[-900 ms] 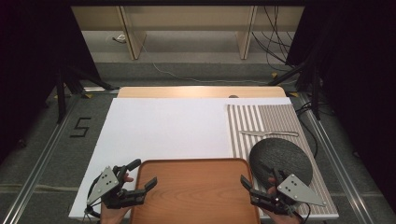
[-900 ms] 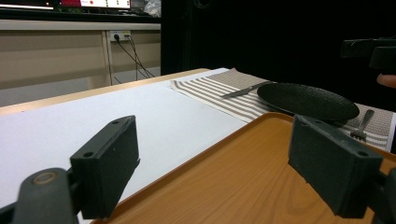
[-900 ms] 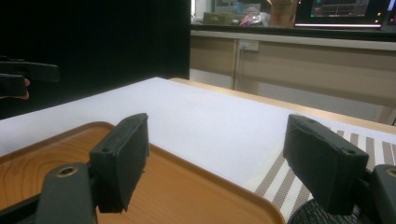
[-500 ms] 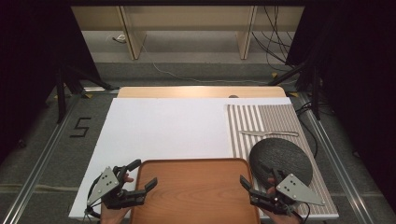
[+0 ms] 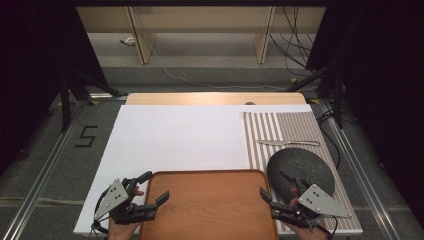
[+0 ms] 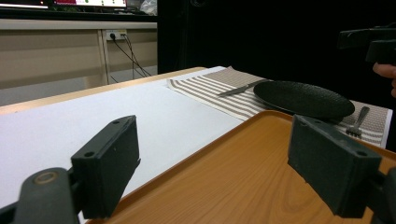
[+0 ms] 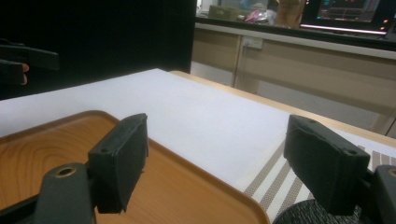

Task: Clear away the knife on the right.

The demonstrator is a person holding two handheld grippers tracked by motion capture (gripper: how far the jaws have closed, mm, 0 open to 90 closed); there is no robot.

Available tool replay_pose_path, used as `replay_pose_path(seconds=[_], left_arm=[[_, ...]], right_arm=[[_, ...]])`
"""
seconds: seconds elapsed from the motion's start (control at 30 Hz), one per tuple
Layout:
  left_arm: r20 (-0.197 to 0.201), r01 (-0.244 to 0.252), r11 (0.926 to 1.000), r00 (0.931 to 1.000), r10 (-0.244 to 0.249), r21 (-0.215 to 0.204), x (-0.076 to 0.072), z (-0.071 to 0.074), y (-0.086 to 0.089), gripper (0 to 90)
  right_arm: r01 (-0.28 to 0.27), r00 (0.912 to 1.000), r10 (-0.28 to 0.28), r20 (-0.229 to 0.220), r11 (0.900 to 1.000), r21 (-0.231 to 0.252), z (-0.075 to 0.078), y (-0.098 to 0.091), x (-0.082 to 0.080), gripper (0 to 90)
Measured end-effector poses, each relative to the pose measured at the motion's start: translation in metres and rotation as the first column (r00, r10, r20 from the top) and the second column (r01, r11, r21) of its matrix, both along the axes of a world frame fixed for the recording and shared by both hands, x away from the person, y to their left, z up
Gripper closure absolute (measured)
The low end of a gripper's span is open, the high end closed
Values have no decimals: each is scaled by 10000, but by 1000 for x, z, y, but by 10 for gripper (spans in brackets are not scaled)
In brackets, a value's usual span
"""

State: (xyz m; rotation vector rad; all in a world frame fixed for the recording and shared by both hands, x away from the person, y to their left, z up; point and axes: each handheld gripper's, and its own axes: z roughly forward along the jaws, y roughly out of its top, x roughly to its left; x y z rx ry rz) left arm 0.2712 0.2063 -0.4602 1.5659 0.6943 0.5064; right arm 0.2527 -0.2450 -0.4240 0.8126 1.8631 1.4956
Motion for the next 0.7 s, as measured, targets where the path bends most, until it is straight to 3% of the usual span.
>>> replay_pose_path(seconds=[0.07, 0.23, 0.5, 0.7], left_arm=[[-13, -21, 10000, 10000, 21, -29, 0, 0, 0, 164], [-22, -12, 10000, 10000, 12, -60, 0, 0, 0, 164], [15, -58, 10000, 10000, 59, -17, 0, -1, 0, 165], [-29, -90, 10000, 10000, 90, -35, 1, -1, 1, 166]], right_arm=[[-259, 9992, 257, -294, 9996, -64, 0, -2, 3, 234], [-186, 9994, 174, -300, 9991, -387, 5, -5, 4, 229], [396, 9974, -425, -586, 9980, -495, 12, -18, 15, 210], [338, 9950, -418, -912, 9956, -878, 19, -25, 24, 210]])
